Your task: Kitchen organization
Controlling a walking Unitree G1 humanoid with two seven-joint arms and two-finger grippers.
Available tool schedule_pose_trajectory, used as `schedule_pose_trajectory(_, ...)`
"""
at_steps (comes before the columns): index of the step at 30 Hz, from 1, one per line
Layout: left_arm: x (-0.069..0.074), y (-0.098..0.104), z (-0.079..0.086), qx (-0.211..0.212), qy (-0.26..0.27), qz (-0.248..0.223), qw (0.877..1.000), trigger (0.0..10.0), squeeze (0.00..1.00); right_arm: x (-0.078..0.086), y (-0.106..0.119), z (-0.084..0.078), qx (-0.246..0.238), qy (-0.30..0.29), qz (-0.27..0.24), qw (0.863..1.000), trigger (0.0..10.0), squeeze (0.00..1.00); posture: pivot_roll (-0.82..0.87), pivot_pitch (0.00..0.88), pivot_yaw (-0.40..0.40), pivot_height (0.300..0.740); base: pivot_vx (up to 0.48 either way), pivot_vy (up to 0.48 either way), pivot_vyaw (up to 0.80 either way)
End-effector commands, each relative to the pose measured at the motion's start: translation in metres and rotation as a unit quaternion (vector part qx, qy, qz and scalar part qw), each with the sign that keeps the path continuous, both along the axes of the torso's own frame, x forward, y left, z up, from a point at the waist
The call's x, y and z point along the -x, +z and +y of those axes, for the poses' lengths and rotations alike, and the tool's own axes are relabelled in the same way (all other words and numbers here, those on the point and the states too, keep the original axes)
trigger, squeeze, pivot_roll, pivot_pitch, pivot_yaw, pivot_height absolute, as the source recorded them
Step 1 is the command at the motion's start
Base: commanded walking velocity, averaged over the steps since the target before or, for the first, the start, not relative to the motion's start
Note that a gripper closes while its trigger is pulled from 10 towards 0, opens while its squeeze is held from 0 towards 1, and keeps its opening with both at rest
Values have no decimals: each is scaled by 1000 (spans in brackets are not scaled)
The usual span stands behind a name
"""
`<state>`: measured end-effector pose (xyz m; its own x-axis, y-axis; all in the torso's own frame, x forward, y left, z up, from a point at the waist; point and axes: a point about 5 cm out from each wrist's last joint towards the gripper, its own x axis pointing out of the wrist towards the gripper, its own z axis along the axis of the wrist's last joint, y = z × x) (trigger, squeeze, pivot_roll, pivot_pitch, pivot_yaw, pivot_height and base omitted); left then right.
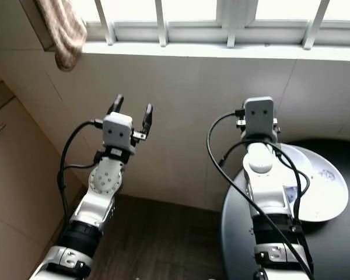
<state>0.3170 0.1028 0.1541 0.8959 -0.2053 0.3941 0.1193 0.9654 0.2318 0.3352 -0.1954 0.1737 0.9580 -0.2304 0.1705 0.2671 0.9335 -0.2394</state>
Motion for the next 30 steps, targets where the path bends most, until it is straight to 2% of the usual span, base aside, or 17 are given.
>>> schedule_pose_trajectory(1, -2, 1, 3, -5, 4, 2, 1000, 10000, 0, -3, -1, -2, -6, -11, 10, 1000, 10000, 0, -178, 0, 47, 740, 0, 0, -800)
schedule_pose_trajectory(3, -1, 0, 3, -9, 3, 1, 1000, 10000, 0, -3, -3, -7, -12, -21, 17, 1000, 10000, 0, -178, 0, 47, 740, 0, 0, -556)
schedule_pose_trajectory(5, -1, 0, 2, -10, 0, 1, 1000, 10000, 0, -4, -8, -10, 3, -26, 40, 999, 10000, 0, -177, 0, 47, 740, 0, 0, 0)
schedule_pose_trajectory(10, -1, -1, 0, -13, -3, 4, 1000, 10000, 0, -4, -14, -13, -8, -31, 60, 998, 10000, 0, -177, 0, 47, 740, 0, 0, 0)
schedule_pose_trajectory(11, -1, -2, 0, -15, -4, 6, 1000, 10000, 0, -4, -17, -20, -17, -49, 71, 996, 10000, 0, -177, 0, 47, 740, 0, 0, 0)
schedule_pose_trajectory(13, -1, -2, 1, -15, -4, 6, 1000, 10000, 0, -4, -18, -22, -19, -54, 74, 996, 10000, 0, -177, 0, 47, 740, 0, 0, 0)
schedule_pose_trajectory(14, -1, -3, 1, -17, -3, 8, 1000, 10000, 0, -4, -20, -32, -36, -73, 86, 993, 10000, 0, -175, 0, 48, 740, 0, 0, -800)
schedule_pose_trajectory(16, -1, -3, 2, -18, -3, 10, 1000, 10000, 0, -4, -22, -40, -52, -87, 94, 990, 10000, 0, -175, 0, 48, 740, 0, 0, -800)
schedule_pose_trajectory(17, -1, -4, 1, -19, -3, 12, 1000, 10000, 0, -4, -22, -49, -46, -97, 99, 989, 10000, 0, -175, 0, 48, 740, 0, 0, -800)
schedule_pose_trajectory(18, -1, -4, 1, -19, -3, 12, 1000, 10000, 0, -4, -22, -49, -46, -97, 99, 989, 10000, 0, -175, 0, 48, 740, 0, 0, -800)
schedule_pose_trajectory(20, -1, -5, 1, -20, -4, 13, 1000, 10000, 0, -4, -22, -54, -42, -81, 108, 990, 10000, 0, -176, 0, 50, 740, 0, 0, -400)
schedule_pose_trajectory(23, -1, -6, 0, -22, -7, 15, 1000, 10000, 0, -7, -26, -53, -25, -35, 137, 990, 10000, 0, -182, 0, 55, 740, 0, 0, 0)
schedule_pose_trajectory(26, -2, -6, -1, -25, -10, 17, 999, 10000, 0, -8, -29, -54, -23, -15, 155, 987, 10000, 0, -182, 0, 55, 740, 0, 0, 0)
schedule_pose_trajectory(28, -3, -6, -2, -25, -11, 18, 999, 10000, 0, -9, -33, -51, 5, 37, 180, 983, 10000, 0, -186, 0, 61, 740, 0, 0, 0)
schedule_pose_trajectory(30, -3, -5, -3, -27, -12, 18, 999, 10000, 0, -11, -32, -57, 11, 49, 184, 982, 10000, 0, -183, 0, 59, 740, 0, 0, 0)
